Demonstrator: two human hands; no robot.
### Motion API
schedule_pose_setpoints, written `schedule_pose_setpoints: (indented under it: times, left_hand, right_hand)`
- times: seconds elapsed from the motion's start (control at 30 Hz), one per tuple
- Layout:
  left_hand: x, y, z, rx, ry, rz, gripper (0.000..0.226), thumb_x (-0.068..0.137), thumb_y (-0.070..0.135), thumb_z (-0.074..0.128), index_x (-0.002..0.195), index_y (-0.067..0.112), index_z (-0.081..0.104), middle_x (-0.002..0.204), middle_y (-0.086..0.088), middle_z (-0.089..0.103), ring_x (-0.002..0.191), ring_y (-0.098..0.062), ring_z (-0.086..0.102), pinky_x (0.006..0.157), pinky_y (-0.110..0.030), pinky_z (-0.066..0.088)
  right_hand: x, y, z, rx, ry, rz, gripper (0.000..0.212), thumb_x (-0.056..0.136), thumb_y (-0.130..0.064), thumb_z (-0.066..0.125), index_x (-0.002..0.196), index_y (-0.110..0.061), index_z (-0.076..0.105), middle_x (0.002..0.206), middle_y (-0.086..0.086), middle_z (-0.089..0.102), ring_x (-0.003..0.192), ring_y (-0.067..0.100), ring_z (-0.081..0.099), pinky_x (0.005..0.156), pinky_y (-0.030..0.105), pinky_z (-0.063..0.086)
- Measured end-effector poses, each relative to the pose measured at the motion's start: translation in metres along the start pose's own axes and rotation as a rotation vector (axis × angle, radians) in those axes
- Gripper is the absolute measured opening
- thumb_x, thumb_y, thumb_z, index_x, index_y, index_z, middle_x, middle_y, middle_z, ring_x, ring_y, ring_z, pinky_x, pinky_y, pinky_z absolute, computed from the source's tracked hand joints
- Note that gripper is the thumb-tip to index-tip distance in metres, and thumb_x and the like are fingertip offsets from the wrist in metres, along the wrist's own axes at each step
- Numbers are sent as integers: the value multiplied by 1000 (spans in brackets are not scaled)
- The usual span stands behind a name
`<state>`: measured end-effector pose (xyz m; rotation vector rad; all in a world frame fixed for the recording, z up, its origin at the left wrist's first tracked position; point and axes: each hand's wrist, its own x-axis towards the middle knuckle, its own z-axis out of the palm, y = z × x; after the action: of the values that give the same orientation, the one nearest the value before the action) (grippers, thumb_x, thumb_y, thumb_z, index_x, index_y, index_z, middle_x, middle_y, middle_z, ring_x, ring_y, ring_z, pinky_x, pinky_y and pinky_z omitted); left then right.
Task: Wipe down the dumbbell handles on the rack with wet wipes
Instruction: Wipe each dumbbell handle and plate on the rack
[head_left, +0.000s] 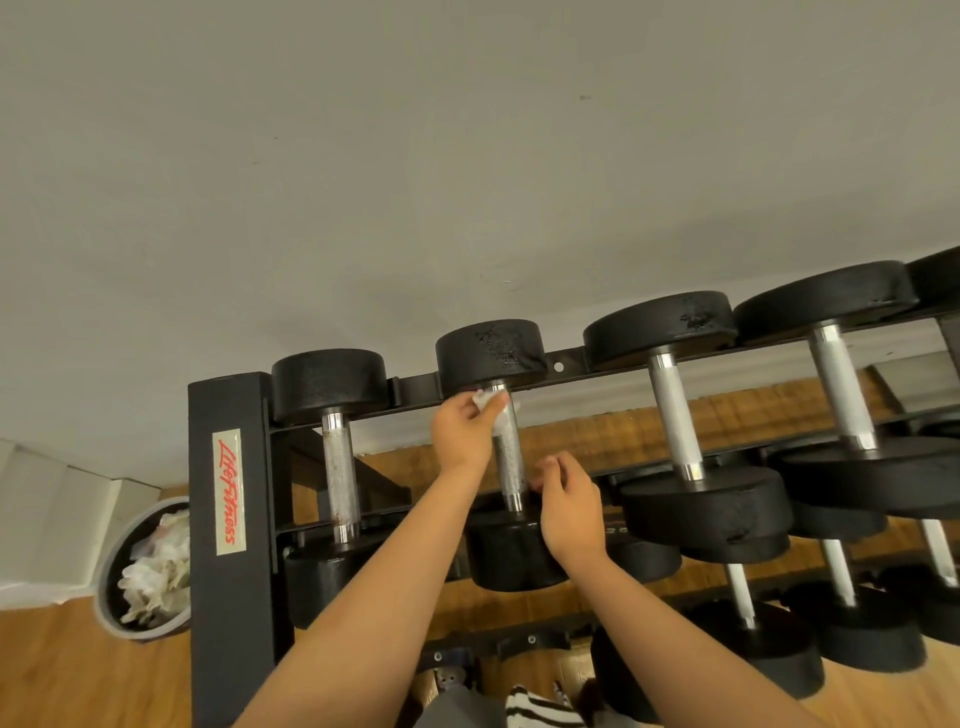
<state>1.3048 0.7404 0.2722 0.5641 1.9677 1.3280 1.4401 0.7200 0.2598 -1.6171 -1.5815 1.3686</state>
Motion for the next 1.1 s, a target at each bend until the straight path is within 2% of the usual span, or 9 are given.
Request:
schedule_pose_setpoints:
  times: [0.13, 0.27, 0.43, 0.53, 0.6, 0.73, 0.87, 1.0, 1.1]
  left_hand:
    - [2, -1, 9, -51, 65, -32, 20, 88, 33, 71, 84, 13, 70, 80, 2, 71, 77, -9, 66, 69, -20, 48]
    - [-2, -2, 7, -65, 35, -43, 16, 88, 34, 70, 86, 18, 67, 84, 4, 70, 82, -8, 66, 72, -20, 50]
    - [-18, -16, -8, 207, -154, -38, 25, 83, 35, 76, 89, 13, 65, 87, 1, 70, 79, -8, 64, 66, -17, 47]
    - [-26, -23, -14, 291, -243, -42, 31, 79, 37, 79, 93, 12, 67, 94, -4, 72, 87, -16, 68, 76, -27, 55]
    - [-32, -26, -18, 400, -301, -50, 30, 78, 39, 80, 86, 13, 66, 87, -5, 71, 82, -18, 68, 74, -32, 54]
    - [-40, -25, -21, 539, -383, -87, 33, 71, 36, 86, 71, 21, 57, 72, 6, 60, 70, -12, 58, 65, -26, 48]
    - [-40, -24, -19, 567, -338, -47, 35, 72, 37, 85, 65, 20, 55, 62, 6, 53, 58, -8, 50, 56, -23, 39]
    - [-33, -12, -16, 335, -194, -18, 24, 82, 34, 77, 72, 20, 60, 68, 4, 61, 63, -8, 58, 61, -20, 47]
    - [-7, 8, -5, 148, -18, -41, 21, 88, 32, 71, 75, 17, 63, 76, 1, 64, 74, -14, 61, 73, -28, 49]
  right_hand:
    - [0, -1, 0, -4, 3, -1, 24, 103, -28, 41, 92, -18, 60, 81, 0, 65, 76, 9, 63, 65, 20, 45]
    - [0, -1, 0, -4, 7, 3, 24, 103, -27, 41, 91, -17, 60, 80, 1, 65, 75, 10, 62, 65, 20, 45]
    - [-1, -1, 0, 16, 1, 4, 28, 103, -27, 41, 86, -15, 59, 79, 7, 64, 73, 18, 62, 64, 25, 47]
    - [-1, -2, 0, 13, 6, 1, 29, 103, -26, 40, 85, -13, 59, 78, 9, 63, 72, 21, 61, 63, 28, 46]
    - [-1, -2, 0, 3, 4, -2, 28, 103, -26, 40, 86, -13, 59, 78, 7, 64, 73, 19, 61, 65, 28, 46]
    - [-1, -2, 1, -6, 0, 10, 27, 103, -26, 40, 88, -14, 59, 80, 6, 63, 74, 15, 60, 66, 28, 47]
    - [-1, -2, 0, 10, -3, 18, 29, 103, -26, 40, 86, -13, 59, 79, 9, 63, 73, 17, 60, 66, 28, 46]
    - [-3, -3, -2, 15, -17, 14, 29, 103, -26, 40, 85, -13, 59, 78, 7, 63, 69, 13, 58, 60, 23, 43]
    - [-2, -3, -2, 0, -13, 24, 28, 104, -27, 39, 91, -13, 60, 82, 6, 64, 72, 11, 59, 61, 20, 42]
